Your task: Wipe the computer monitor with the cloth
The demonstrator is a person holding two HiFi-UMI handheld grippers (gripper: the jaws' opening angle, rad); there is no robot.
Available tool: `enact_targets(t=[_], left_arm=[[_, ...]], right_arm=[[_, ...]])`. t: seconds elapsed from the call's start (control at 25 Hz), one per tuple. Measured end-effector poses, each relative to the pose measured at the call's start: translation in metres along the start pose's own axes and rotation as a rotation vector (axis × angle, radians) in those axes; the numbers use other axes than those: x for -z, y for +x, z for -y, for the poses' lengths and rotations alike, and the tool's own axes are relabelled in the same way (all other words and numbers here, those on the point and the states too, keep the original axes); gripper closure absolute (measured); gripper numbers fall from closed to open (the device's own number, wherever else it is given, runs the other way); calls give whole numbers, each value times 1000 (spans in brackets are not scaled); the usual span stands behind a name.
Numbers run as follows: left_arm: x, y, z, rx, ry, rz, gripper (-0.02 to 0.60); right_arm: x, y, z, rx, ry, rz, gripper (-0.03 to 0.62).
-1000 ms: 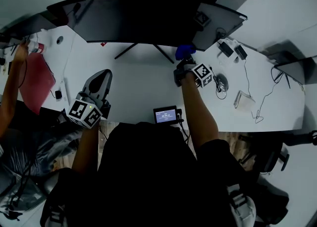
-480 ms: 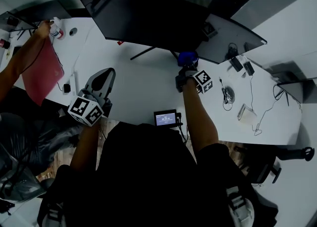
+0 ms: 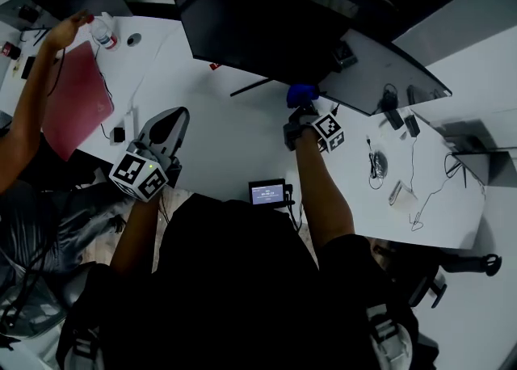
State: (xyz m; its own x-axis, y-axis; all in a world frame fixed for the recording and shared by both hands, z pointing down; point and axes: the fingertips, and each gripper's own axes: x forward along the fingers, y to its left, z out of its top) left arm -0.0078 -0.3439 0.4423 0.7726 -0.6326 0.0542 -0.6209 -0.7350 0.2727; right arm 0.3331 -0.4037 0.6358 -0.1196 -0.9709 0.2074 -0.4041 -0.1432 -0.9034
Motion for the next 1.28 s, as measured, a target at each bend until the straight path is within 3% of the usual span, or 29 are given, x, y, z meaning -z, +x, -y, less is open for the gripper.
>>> enact_targets(t=[1.28], left_arm=[[-20, -74, -109, -73, -15, 42, 588]], right_arm=[[150, 104, -87, -76, -87, -177, 502]])
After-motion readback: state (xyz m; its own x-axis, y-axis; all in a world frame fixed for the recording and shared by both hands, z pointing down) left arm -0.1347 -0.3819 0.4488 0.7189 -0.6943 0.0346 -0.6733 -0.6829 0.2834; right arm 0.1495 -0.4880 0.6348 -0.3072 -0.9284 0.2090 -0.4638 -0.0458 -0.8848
